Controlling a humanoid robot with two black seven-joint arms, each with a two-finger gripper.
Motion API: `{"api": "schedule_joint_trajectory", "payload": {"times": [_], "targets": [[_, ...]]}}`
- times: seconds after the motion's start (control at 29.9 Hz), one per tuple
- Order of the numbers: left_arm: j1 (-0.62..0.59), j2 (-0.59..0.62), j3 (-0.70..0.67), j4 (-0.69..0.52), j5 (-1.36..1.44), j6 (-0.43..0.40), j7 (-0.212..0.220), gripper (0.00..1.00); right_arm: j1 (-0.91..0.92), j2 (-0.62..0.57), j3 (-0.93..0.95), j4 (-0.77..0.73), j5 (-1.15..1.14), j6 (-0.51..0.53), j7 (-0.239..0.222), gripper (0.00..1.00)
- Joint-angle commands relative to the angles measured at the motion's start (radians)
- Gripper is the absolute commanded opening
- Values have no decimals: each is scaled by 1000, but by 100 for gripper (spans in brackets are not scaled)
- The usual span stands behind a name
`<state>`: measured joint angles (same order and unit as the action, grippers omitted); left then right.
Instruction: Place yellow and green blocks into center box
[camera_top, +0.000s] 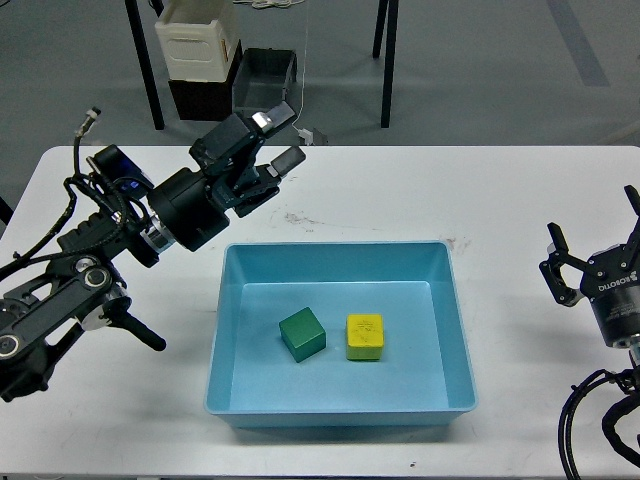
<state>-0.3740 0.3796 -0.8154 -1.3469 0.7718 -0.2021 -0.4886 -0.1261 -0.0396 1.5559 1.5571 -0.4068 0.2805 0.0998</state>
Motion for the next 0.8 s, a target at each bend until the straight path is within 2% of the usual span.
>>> {"api": "schedule_joint_trajectory", "payload": {"times": [0.0,0.17,0.33,0.63,0.77], "targets": [[92,-18,-13,-11,-346,-25,0,100,2,3,-7,0,111,-3,0,100],[139,-4,-31,-17,-785,-45,0,100,2,40,3,0,224,-4,-3,100],[197,27,-65,-18,-1066,-49,0,100,-13,40,0,-17,334,-7,-9,100],[265,31,-134,-75,-1247,-105,0,100,-52,40,-2,-25,451,-9,-94,100],[293,21,-174,-92,-1299,-94,0,100,-61,40,-4,-23,451,-9,-101,100]]}}
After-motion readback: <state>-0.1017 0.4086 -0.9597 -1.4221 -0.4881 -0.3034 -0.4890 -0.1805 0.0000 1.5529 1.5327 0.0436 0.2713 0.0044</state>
